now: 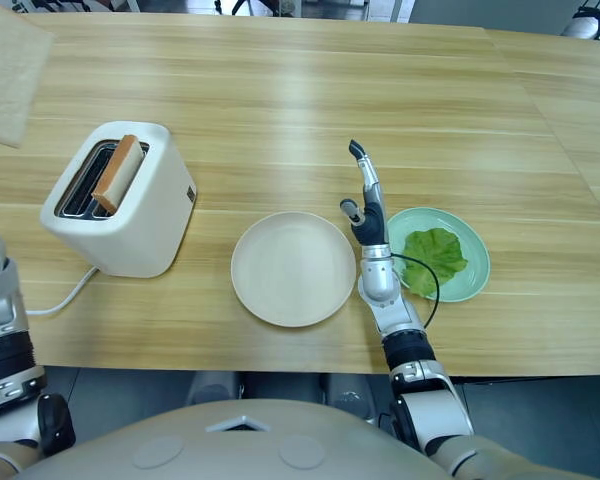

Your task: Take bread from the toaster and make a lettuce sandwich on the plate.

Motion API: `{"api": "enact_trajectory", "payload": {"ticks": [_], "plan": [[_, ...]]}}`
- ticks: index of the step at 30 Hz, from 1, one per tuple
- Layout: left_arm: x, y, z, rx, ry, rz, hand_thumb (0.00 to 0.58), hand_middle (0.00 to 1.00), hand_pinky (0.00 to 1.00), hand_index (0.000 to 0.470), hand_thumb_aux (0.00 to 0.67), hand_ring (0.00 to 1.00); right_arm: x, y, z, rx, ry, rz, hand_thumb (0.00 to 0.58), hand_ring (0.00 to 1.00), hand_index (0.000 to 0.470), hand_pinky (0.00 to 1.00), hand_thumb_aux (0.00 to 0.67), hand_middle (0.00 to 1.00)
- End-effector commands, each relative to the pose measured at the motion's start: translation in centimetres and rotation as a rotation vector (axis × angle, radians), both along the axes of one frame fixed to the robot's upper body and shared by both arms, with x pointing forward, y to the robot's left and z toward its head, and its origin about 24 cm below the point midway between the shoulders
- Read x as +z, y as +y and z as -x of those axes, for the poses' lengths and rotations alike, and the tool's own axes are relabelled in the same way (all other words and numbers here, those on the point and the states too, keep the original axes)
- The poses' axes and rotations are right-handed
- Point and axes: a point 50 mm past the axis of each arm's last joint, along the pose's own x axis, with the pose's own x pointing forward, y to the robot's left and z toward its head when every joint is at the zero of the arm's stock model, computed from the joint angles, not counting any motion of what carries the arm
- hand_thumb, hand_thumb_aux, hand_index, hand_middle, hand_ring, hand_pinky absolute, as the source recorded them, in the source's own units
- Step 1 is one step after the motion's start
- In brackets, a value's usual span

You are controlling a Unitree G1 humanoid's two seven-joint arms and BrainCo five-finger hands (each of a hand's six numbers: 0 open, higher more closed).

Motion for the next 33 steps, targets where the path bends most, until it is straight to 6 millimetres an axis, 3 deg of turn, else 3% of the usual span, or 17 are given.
{"api": "enact_trajectory", "payload": {"ticks": [1,6,12,23,28,33], "plan": [[-1.2,-4.1,-0.7,-0.345,0.122,-0.029,0.58,1.0,1.0,0.46,0.67,1.0,0.5,-1.0,-0.2,-0.031,-0.024,0.021,0.0,0.0,0.0,0.0,0.0,0.0],[-5.1,-10.3,-1.0,-0.716,0.335,-0.108,0.58,1.0,1.0,0.46,0.67,1.0,1.4,-3.0,-0.6,-0.104,-0.062,0.049,0.0,0.0,0.0,0.0,0.0,0.0],[-9.5,-14.5,-1.0,-0.916,0.569,-0.132,0.58,1.0,1.0,0.46,0.67,1.0,2.5,-5.4,-0.5,-0.188,-0.11,0.077,0.0,0.0,0.0,0.0,0.0,0.0],[-18.1,-16.1,-2.4,-0.892,1.005,-0.268,0.58,1.0,1.0,0.46,0.67,1.0,2.9,-8.0,-0.1,-0.289,-0.129,0.14,0.0,0.0,0.0,0.0,0.0,0.0],[-20.3,-16.3,-3.3,-0.868,1.082,-0.324,0.58,1.0,1.0,0.46,0.67,1.0,3.5,-10.6,0.5,-0.386,-0.143,0.203,0.0,0.0,0.0,0.0,0.0,0.0],[-21.1,-16.6,-3.5,-0.867,1.099,-0.373,0.58,1.0,1.0,0.46,0.67,1.0,4.2,-13.2,1.3,-0.481,-0.156,0.288,0.0,0.0,0.0,0.0,0.0,0.0]]}}
